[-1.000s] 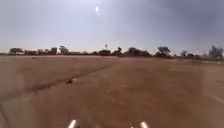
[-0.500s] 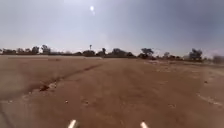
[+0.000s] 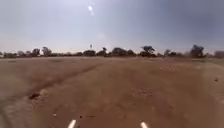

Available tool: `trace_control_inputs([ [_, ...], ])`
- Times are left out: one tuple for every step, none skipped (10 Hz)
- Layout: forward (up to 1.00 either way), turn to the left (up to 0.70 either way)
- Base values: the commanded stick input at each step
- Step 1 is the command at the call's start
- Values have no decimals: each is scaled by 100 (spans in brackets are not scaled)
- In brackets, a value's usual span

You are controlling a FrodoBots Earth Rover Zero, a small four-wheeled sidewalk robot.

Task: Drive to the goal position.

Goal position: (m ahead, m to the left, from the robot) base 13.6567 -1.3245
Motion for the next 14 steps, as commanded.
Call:
trace_control_inputs([
  [70, 0],
  [70, 0],
  [70, 0],
  [70, 0],
  [70, 0],
  [70, 0],
  [70, 0],
  [70, 0],
  [70, 0],
  [70, 0],
  [70, 0],
  [70, -5],
  [70, -14],
  [70, -23],
])
